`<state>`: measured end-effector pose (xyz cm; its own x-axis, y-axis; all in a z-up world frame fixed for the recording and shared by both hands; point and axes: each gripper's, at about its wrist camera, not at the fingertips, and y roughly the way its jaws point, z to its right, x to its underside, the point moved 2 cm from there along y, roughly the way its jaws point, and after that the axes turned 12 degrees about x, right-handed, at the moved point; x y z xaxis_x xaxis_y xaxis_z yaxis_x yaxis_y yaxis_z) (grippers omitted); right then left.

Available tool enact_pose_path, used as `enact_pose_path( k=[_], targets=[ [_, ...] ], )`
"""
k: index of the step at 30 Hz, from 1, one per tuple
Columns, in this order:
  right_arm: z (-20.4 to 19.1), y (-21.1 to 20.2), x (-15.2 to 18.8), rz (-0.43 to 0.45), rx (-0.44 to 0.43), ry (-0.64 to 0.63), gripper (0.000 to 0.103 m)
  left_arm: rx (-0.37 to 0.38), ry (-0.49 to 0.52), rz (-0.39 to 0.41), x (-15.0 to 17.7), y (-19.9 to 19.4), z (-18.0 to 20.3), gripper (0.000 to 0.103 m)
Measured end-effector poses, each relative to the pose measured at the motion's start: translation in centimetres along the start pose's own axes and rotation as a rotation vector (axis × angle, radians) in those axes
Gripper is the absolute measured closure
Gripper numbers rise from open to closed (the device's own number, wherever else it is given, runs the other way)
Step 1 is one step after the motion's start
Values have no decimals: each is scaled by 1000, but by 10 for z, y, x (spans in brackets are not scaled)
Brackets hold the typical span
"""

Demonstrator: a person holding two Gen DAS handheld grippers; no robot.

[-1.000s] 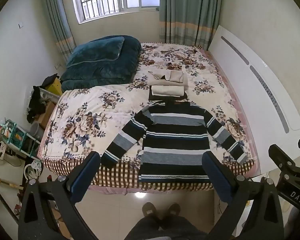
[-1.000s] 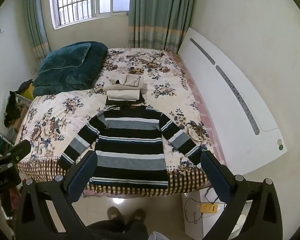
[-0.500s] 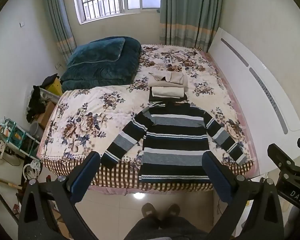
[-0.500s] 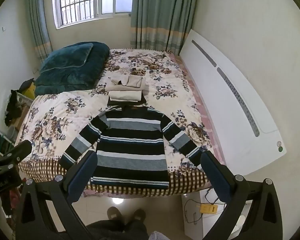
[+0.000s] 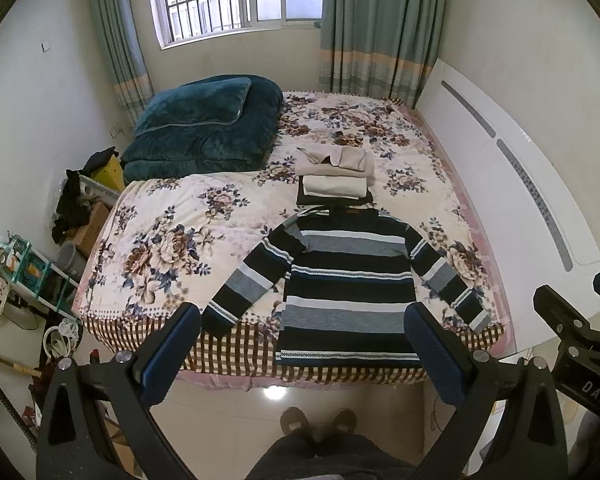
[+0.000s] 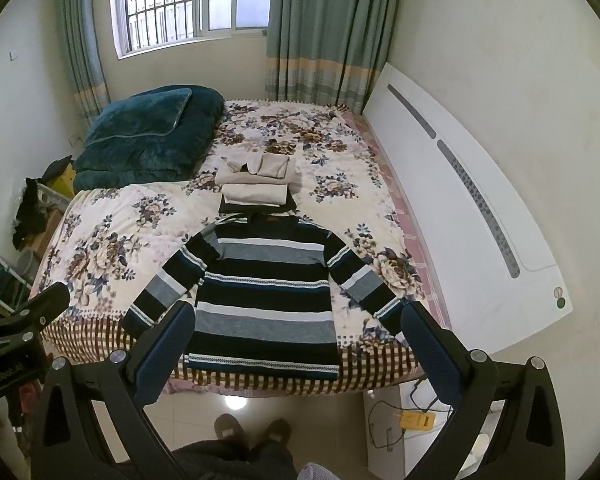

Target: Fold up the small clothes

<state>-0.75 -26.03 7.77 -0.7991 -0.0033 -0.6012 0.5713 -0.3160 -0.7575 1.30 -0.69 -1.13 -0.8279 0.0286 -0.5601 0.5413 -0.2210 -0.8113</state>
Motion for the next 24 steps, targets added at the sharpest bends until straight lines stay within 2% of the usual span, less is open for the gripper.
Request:
enact_pose_path(
  k=[12, 17, 24],
  targets=[
    [2, 1, 3, 3, 0, 3, 0, 6, -3, 5, 0, -2, -1, 0],
    [-4, -15, -11, 9, -2, -2, 0, 6, -3, 15, -16, -11, 5, 0],
    [-7, -22, -17, 13, -4, -6, 0, 14, -11, 20, -21, -12, 9, 0]
  ],
)
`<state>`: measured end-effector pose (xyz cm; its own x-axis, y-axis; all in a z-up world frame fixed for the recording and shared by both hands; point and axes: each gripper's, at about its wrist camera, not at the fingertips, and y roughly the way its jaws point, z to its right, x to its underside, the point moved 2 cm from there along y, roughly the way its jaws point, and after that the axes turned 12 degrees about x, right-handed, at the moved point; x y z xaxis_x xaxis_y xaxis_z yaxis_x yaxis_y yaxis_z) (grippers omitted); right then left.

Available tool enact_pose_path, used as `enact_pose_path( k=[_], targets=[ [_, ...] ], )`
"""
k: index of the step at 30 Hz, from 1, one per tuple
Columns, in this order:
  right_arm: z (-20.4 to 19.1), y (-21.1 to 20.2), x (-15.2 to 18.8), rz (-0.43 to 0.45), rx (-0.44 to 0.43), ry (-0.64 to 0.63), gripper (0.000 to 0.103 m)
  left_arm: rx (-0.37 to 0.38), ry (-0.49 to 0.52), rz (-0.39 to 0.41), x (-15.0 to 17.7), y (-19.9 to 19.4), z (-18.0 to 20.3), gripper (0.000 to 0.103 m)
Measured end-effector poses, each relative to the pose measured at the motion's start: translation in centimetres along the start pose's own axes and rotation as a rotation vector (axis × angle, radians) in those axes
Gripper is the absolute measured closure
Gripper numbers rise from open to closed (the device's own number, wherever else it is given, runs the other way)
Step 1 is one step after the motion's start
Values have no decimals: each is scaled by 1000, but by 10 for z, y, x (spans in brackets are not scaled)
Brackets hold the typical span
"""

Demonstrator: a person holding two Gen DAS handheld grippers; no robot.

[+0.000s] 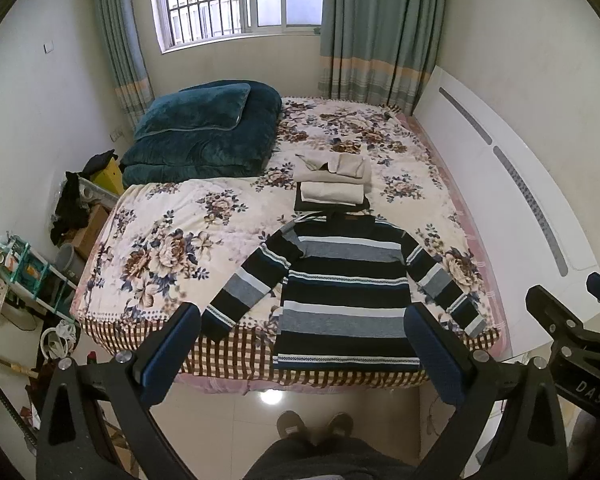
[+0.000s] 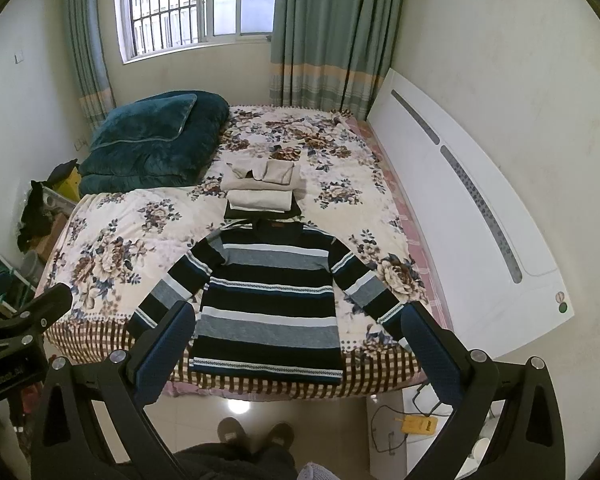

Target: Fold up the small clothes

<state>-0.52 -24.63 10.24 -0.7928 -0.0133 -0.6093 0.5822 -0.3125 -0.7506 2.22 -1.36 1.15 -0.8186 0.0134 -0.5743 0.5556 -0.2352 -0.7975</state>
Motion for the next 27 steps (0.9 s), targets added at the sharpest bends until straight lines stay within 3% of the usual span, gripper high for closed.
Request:
enact_pose_path(
  k=[27],
  targets=[
    [-4, -10, -9, 10, -2, 5, 0, 12, -13, 15, -5, -3, -5, 0]
  ],
)
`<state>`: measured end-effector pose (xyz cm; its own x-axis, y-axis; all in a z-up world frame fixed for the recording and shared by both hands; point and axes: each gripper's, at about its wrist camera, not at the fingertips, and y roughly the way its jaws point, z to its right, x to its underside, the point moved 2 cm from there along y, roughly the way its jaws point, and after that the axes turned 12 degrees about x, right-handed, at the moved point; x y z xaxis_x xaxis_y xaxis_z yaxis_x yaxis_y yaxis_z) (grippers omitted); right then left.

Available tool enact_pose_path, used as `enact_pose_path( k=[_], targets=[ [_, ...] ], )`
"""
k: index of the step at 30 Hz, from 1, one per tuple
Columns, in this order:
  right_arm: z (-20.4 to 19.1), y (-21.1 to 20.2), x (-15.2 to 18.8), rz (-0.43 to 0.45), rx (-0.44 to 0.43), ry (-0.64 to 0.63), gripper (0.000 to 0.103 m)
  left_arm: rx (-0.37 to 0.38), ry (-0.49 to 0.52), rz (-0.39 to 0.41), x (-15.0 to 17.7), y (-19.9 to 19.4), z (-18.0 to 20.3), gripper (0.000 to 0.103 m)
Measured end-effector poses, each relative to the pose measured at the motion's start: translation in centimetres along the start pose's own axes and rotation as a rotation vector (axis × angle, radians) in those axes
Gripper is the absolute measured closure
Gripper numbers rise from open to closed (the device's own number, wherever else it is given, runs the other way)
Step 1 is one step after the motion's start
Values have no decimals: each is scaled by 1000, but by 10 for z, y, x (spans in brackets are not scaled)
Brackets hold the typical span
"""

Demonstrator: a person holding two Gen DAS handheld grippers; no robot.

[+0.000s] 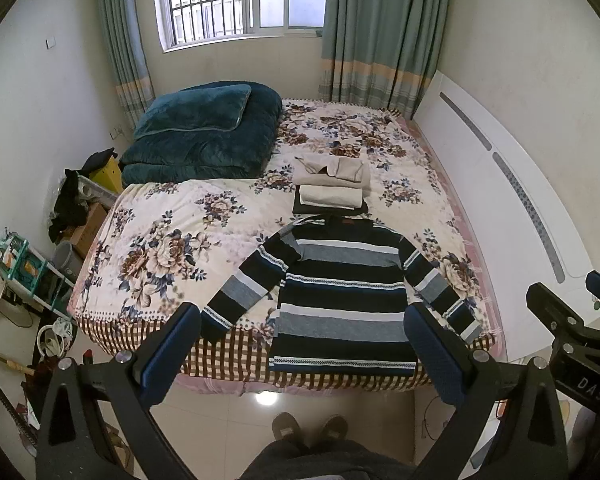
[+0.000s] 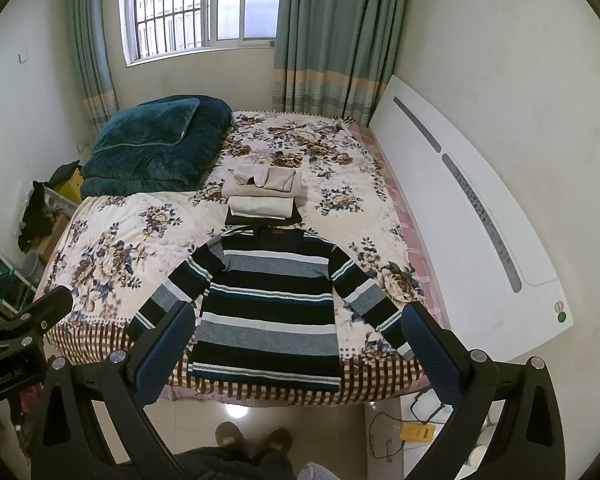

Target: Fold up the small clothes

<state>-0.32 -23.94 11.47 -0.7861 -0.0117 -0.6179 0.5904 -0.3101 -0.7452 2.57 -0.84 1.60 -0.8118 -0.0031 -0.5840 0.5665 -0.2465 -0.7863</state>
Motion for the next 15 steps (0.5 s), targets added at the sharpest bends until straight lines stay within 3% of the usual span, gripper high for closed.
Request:
enact_pose_path(
  k=[15],
  targets=[
    [2, 1, 5, 4, -2, 2, 0, 10, 2, 9, -5, 1, -4, 0]
  ],
)
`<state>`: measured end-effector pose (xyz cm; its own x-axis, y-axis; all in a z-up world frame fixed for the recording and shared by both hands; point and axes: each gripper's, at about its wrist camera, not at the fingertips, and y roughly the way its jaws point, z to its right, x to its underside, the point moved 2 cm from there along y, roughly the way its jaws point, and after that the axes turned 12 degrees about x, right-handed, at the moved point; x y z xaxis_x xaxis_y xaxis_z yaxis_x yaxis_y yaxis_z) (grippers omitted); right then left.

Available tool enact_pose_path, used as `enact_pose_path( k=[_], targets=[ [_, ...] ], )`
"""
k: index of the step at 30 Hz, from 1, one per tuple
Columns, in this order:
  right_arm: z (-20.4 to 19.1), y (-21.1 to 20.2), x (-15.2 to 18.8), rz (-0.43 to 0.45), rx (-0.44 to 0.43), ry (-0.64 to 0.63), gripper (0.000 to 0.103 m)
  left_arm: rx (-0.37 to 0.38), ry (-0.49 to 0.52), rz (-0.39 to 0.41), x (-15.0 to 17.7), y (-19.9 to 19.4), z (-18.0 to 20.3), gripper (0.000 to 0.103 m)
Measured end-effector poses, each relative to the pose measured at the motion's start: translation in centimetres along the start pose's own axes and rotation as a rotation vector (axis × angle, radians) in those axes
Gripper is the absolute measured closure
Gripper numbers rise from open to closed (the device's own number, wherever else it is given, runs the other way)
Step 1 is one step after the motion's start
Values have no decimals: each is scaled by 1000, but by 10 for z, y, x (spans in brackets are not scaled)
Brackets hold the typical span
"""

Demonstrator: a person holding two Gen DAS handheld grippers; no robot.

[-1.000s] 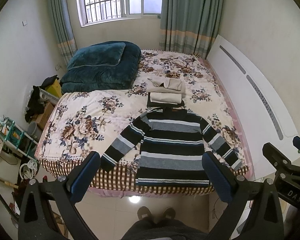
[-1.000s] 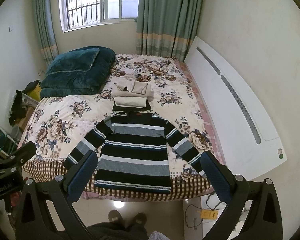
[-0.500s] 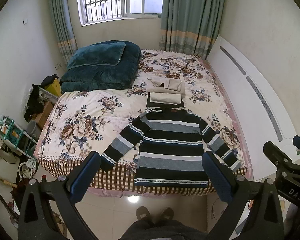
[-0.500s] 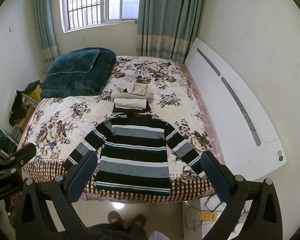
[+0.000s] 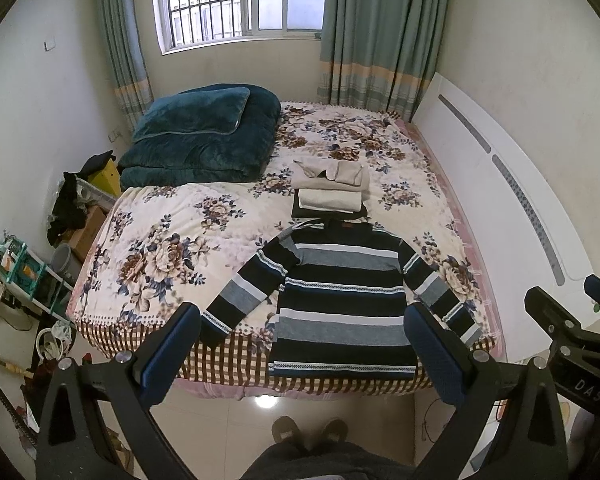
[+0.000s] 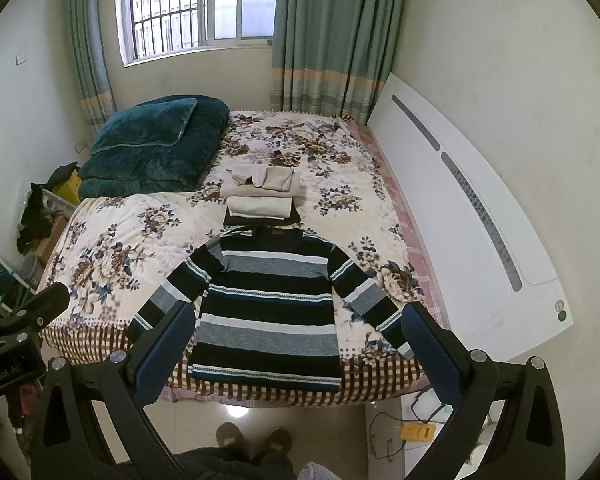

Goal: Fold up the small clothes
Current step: 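Grasp the sweater's sleeve cuff with the right gripper while the left tool lowers over the body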

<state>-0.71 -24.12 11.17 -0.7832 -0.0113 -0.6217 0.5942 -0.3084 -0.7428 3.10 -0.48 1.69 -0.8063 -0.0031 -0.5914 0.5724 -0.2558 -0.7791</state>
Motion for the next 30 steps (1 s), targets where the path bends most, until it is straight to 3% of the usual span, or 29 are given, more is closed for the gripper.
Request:
enact_pose_path(
  k=[5, 9, 13, 19, 23, 27, 30],
  targets=[
    [3, 9, -15, -34, 20, 58, 0, -37, 18, 39, -5, 19, -9, 0],
    [18, 57, -22, -115, 52, 158, 0, -93, 53, 71, -10, 66, -22, 0],
    [56, 144, 0, -239, 112, 329, 0, -141, 95, 29, -8, 140, -35, 0],
    [122, 286, 63, -428, 238, 527, 0, -219, 119, -75, 5, 279, -41, 0],
    [179, 398, 138, -557, 322, 660, 0, -273, 111, -167, 16, 371, -40, 0],
    [221, 510, 204, -696, 303, 794, 0, -306, 72, -259, 32, 458, -40, 0],
    [250, 577, 256, -769, 283, 964, 1, -303, 27, -329, 47, 511, -43, 0]
  ],
)
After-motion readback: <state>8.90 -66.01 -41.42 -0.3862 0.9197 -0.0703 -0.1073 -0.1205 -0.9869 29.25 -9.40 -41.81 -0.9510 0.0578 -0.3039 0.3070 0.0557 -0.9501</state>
